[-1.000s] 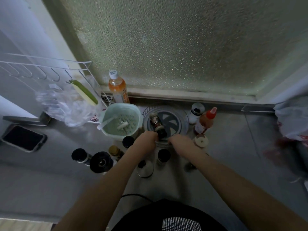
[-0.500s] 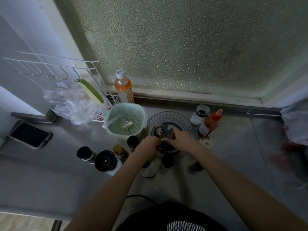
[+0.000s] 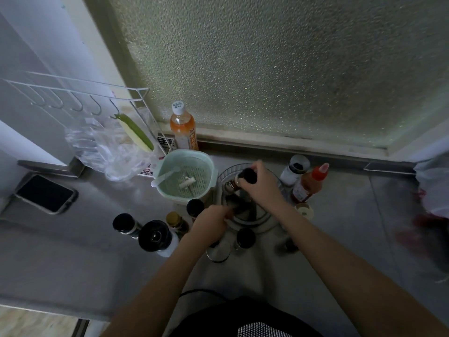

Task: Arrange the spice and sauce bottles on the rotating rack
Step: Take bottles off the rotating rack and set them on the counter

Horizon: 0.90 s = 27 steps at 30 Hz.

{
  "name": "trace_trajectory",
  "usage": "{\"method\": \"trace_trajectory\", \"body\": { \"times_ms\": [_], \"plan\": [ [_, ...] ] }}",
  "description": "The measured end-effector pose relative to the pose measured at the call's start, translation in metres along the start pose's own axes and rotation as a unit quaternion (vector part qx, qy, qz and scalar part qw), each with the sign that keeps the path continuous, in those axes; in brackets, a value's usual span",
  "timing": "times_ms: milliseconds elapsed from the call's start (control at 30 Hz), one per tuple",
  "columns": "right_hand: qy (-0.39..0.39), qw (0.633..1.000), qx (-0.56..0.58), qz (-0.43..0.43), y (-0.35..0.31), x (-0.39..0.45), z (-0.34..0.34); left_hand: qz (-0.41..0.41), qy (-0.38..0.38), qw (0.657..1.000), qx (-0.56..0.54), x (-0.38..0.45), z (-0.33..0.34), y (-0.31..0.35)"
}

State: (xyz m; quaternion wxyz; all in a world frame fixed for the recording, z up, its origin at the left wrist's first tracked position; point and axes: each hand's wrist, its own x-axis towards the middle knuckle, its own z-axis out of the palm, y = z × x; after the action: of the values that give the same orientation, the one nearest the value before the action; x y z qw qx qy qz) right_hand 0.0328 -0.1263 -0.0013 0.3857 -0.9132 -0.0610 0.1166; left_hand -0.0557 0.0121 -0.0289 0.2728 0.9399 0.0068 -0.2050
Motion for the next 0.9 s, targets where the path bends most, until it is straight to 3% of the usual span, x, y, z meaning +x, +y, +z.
{"method": "trace_trajectory", "body": {
  "times_ms": [167,367,533,600,700,800,900],
  "plan": [
    [-0.051,0.992,-0.077,-0.082,-0.016,0.020,0.005,-0.029,-0.001,0.999,-0.023,-0.005,-0.005,-0.002],
    [-0.093,0.991,-0.071,-0.069,-0.018,0.023,0.003,-0.040,-0.009,0.997,-0.067,-0.005,-0.003,-0.001],
    [-0.036,0.990,-0.067,-0.123,-0.014,-0.030,-0.029,-0.048,0.002,0.995,-0.084,-0.003,0.000,0.007],
    [-0.120,0.980,-0.088,-0.129,-0.010,-0.066,-0.037,-0.058,-0.020,0.996,-0.067,-0.002,0.001,0.006],
    [-0.282,0.938,-0.174,-0.098,0.004,-0.101,-0.028,-0.073,-0.064,0.995,-0.036,-0.004,0.000,0.012],
    [-0.265,0.931,-0.229,-0.107,0.014,-0.108,-0.007,-0.080,-0.067,0.994,-0.039,-0.007,-0.002,0.015],
    [-0.236,0.946,-0.191,-0.110,0.014,-0.106,-0.008,-0.097,-0.065,0.991,-0.060,-0.007,-0.001,0.008]
  ]
}}
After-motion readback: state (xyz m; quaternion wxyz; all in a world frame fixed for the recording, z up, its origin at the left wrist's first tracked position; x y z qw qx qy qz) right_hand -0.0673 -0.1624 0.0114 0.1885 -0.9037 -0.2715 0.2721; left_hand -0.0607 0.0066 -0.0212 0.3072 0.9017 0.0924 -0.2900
